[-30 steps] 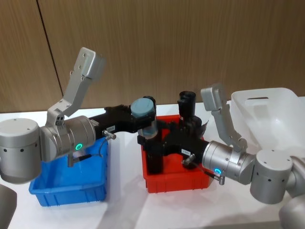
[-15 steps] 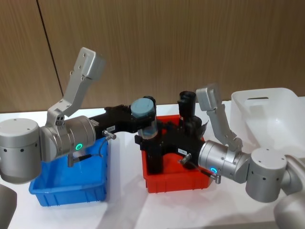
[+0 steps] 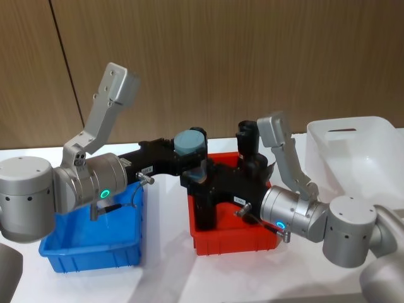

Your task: Pick the cotton swabs from the blue box and place them into the white box.

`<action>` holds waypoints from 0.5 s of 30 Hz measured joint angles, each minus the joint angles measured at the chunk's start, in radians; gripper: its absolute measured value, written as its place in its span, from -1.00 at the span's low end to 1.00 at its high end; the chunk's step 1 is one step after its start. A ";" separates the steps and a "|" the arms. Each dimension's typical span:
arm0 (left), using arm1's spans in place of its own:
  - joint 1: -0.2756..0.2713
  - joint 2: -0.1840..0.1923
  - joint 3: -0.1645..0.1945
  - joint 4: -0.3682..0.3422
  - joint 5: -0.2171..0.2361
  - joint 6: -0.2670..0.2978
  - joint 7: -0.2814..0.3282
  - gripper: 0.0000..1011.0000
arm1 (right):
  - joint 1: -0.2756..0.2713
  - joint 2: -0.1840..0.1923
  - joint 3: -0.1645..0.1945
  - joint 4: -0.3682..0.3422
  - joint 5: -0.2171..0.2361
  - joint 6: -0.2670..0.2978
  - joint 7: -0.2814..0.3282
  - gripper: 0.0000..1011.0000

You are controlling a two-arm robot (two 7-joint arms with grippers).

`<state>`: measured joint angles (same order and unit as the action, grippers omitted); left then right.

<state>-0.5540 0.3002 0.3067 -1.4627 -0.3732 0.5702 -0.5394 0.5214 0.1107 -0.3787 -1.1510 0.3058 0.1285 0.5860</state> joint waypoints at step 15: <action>0.000 0.000 -0.001 0.000 0.001 0.000 0.001 0.31 | 0.008 -0.003 -0.007 0.011 -0.005 -0.011 -0.005 0.27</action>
<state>-0.5540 0.3002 0.3060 -1.4626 -0.3725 0.5701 -0.5383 0.5290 0.1073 -0.3854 -1.1402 0.3012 0.1173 0.5811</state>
